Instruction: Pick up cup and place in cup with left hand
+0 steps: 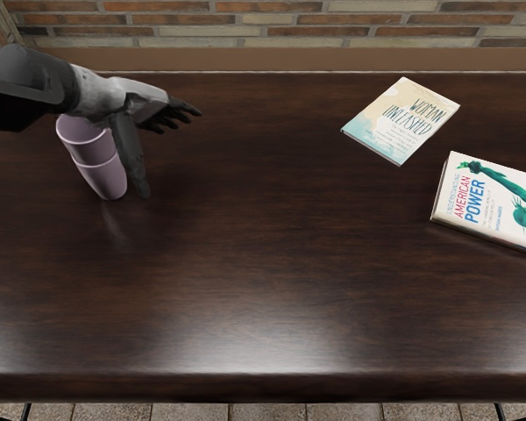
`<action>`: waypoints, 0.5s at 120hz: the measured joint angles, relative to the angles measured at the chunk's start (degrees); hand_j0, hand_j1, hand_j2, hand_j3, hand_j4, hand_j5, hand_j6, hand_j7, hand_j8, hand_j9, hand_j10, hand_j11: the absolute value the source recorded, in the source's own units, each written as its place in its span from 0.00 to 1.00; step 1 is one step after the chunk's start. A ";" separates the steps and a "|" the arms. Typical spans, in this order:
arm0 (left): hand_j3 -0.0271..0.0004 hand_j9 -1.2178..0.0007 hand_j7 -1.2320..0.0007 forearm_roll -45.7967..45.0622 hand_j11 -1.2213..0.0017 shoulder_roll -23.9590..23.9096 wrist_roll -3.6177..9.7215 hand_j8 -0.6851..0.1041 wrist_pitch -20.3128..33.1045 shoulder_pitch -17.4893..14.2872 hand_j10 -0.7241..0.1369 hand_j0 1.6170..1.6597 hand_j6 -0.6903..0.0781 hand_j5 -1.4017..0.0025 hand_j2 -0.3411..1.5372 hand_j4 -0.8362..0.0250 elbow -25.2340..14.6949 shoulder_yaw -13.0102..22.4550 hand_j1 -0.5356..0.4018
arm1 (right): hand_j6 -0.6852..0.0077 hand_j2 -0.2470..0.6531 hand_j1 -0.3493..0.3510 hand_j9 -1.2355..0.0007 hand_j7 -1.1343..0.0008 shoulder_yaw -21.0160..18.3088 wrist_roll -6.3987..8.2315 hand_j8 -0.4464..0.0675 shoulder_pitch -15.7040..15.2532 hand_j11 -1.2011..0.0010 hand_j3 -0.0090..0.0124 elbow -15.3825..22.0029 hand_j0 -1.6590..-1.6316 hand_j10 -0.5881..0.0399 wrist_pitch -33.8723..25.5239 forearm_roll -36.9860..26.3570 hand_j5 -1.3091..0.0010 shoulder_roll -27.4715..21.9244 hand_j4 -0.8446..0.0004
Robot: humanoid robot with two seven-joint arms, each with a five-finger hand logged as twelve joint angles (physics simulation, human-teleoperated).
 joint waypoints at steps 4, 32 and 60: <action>0.99 0.98 0.98 -4.47 0.98 2.51 0.00 0.85 -2.29 0.00 0.82 0.96 0.88 0.98 0.18 0.95 0.01 -1.28 0.93 | 0.99 0.27 0.00 1.00 1.00 0.00 0.00 0.87 0.00 1.00 0.42 0.00 0.04 0.94 0.00 0.00 1.00 0.00 1.00; 0.99 0.99 0.99 -37.36 0.99 12.60 0.00 0.86 -7.72 9.17 0.83 0.96 0.89 0.99 0.18 0.96 0.21 -5.10 0.94 | 0.99 0.27 0.00 1.00 1.00 -0.01 0.00 0.87 0.00 1.00 0.42 0.00 0.04 0.94 0.00 0.00 1.00 0.00 1.00; 0.99 1.00 1.00 -45.37 0.99 23.59 0.00 0.87 -8.33 14.16 0.84 0.96 0.90 1.00 0.18 0.97 0.50 -5.49 0.94 | 0.99 0.27 0.00 1.00 1.00 0.00 0.00 0.87 0.00 1.00 0.42 0.00 0.04 0.94 0.00 0.00 1.00 0.00 1.00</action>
